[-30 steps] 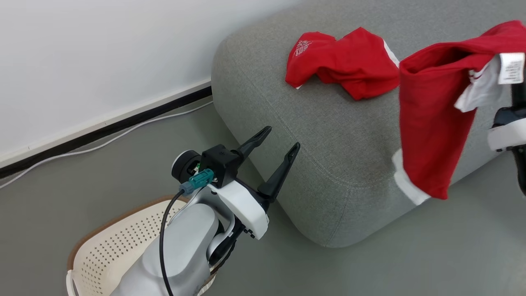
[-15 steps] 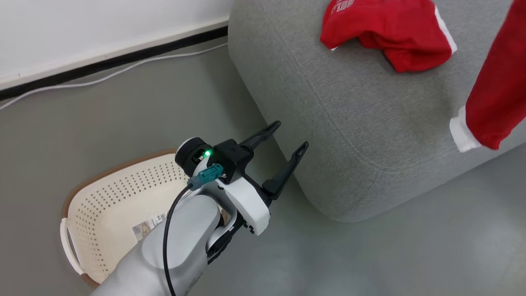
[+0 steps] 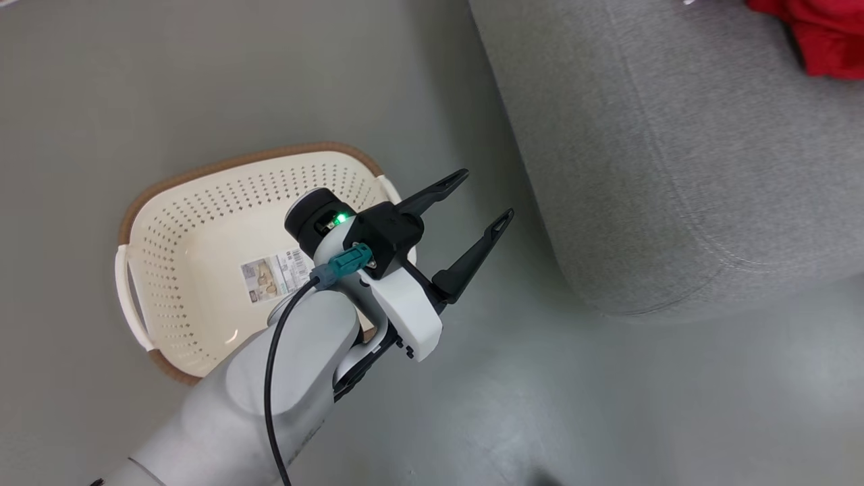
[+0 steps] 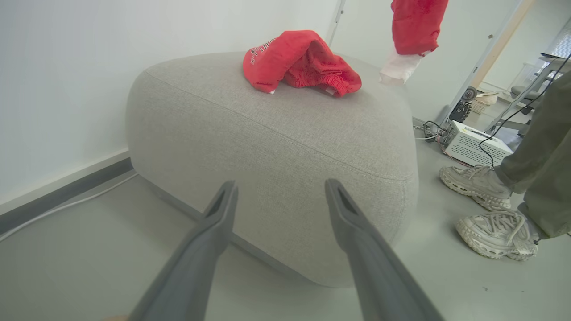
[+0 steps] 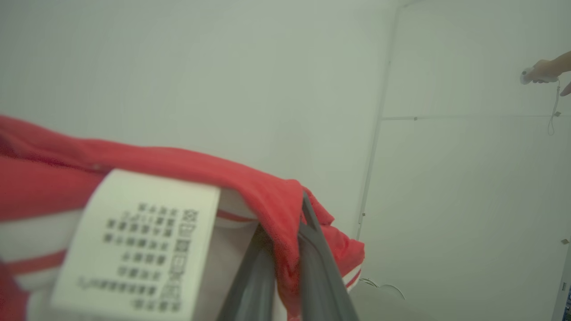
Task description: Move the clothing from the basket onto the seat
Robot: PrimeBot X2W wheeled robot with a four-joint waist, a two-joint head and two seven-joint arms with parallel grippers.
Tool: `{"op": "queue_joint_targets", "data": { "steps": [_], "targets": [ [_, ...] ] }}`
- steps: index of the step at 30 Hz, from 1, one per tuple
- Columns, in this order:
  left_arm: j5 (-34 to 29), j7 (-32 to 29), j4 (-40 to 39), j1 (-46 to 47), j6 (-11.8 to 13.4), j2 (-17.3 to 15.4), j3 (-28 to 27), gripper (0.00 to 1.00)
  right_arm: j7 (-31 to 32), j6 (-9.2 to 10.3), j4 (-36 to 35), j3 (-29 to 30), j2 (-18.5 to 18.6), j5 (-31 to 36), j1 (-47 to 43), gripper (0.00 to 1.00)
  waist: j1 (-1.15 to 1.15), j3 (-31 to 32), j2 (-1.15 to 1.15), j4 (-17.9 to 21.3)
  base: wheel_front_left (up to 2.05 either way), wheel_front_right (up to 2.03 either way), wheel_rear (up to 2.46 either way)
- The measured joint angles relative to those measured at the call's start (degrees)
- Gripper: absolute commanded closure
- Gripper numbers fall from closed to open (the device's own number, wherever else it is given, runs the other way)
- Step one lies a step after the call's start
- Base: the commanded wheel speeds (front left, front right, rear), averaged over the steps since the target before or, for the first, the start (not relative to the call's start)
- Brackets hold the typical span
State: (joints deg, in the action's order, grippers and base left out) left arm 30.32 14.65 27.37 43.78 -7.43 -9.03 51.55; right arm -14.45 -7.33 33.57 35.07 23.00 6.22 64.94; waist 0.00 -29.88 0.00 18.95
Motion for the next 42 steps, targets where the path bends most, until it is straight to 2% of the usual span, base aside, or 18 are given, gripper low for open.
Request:
{"op": "queue_joint_targets", "data": {
  "steps": [7,15,19,20,26,33,34,35,36,42],
  "targets": [
    [-0.01,0.0,-0.44,0.86,0.0,-0.83,0.63,0.0,-0.2,0.0,1.71,10.62,0.75,7.47,7.61,1.0,0.0,-4.27,0.0,-3.76,0.0,0.0,0.0],
    [-0.04,0.0,-0.52,1.05,0.0,-1.05,0.86,0.0,-0.22,0.01,2.2,16.17,-1.16,14.16,15.8,1.0,0.0,-9.07,0.0,-8.16,0.0,0.0,0.0],
    [-0.04,0.0,-0.58,1.07,0.0,-0.89,0.87,0.0,-0.16,0.0,8.08,17.71,-2.2,15.74,15.82,1.0,0.0,-10.69,0.0,-10.02,0.0,0.0,0.0],
    [-0.04,0.0,-0.62,1.09,0.0,-0.77,0.76,0.0,0.36,0.01,11.74,17.89,-2.18,15.56,15.79,1.0,0.0,-11.21,0.0,-10.83,0.0,0.0,0.0],
    [-0.05,0.0,-0.65,1.29,0.0,-0.73,0.02,0.0,1.05,0.01,23.66,15.93,-1.55,12.57,14.86,1.0,0.0,-12.17,0.0,-11.98,0.0,0.0,0.0],
    [-0.07,0.0,-0.54,1.28,0.0,0.05,-1.15,0.0,0.2,0.01,28.83,14.41,-3.41,10.24,6.81,1.0,0.0,-10.8,0.0,-11.95,0.0,0.0,0.0],
    [-0.05,0.0,-0.54,1.27,0.0,0.25,-1.34,0.0,0.13,0.01,28.43,14.23,-3.87,9.21,5.57,0.8,0.0,-10.47,0.0,-11.91,0.0,0.0,0.0],
    [-0.05,0.0,-0.55,1.26,0.0,0.45,-1.6,0.0,0.12,0.01,27.74,13.86,-4.33,8.38,4.44,0.53,0.0,-10.15,0.0,-11.87,0.0,0.0,0.0],
    [-0.05,0.0,-0.55,1.24,0.0,0.57,-1.82,0.0,0.12,0.01,26.75,13.68,-4.87,7.48,3.33,0.0,0.0,-9.81,0.0,-11.83,0.0,0.0,0.0],
    [-0.05,0.0,-0.57,0.42,0.0,0.57,-3.53,0.0,0.05,0.01,20.94,9.55,-6.94,1.41,-3.55,0.0,0.0,-7.56,0.0,-11.59,0.0,0.0,0.0]
  ]
}}
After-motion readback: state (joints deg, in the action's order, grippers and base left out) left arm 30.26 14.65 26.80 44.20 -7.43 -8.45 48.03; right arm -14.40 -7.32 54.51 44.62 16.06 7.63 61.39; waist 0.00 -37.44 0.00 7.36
